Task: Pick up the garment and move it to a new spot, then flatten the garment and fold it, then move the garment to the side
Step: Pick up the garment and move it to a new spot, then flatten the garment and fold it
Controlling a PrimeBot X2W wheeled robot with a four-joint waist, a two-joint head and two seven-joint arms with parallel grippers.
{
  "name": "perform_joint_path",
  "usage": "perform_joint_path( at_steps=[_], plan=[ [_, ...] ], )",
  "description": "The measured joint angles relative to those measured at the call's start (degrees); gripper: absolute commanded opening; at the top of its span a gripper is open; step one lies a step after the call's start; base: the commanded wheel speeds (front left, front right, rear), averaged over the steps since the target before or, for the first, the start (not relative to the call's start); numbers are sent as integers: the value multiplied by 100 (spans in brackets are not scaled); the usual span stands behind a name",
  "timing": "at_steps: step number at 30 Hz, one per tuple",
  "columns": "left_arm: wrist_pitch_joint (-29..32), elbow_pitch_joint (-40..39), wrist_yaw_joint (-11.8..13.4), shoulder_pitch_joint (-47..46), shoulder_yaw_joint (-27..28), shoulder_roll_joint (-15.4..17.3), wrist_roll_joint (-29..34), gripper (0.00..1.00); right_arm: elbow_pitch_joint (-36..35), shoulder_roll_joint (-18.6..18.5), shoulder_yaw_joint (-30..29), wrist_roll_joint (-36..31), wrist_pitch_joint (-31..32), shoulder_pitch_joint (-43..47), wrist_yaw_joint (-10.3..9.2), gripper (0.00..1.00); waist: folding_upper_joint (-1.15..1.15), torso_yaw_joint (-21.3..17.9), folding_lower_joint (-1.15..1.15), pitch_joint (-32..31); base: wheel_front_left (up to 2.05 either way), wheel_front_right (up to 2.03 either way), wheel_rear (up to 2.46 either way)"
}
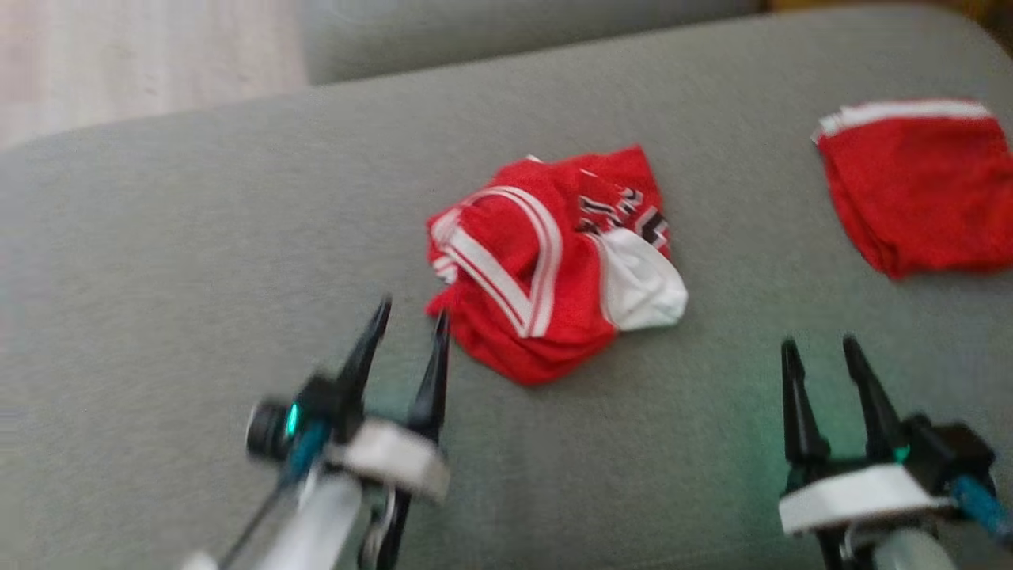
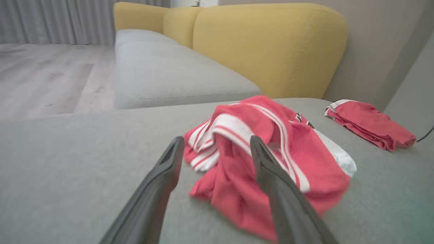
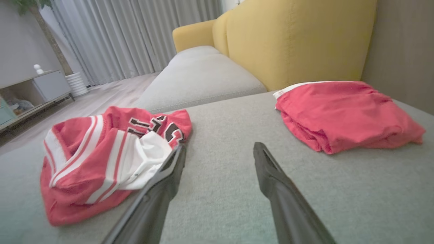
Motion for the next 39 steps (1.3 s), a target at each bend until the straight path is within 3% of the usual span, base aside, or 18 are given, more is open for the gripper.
perform_joint_path(
  at_steps=[9,16,39],
  plan=[
    [-2,-1530,46,1841,967,-98,742,100,-68,5,-155,-15,0,550,0,100,0,895,-2,-716,0,0,0],
    [-2,-1998,112,2578,1194,-132,1234,100,-216,24,-143,-47,0,863,0,100,0,1280,-1,-1076,0,0,0],
    [-2,-2121,94,2563,1333,-136,1345,100,-477,52,13,-169,0,1180,0,100,0,1283,0,-1163,0,0,0]
  ],
)
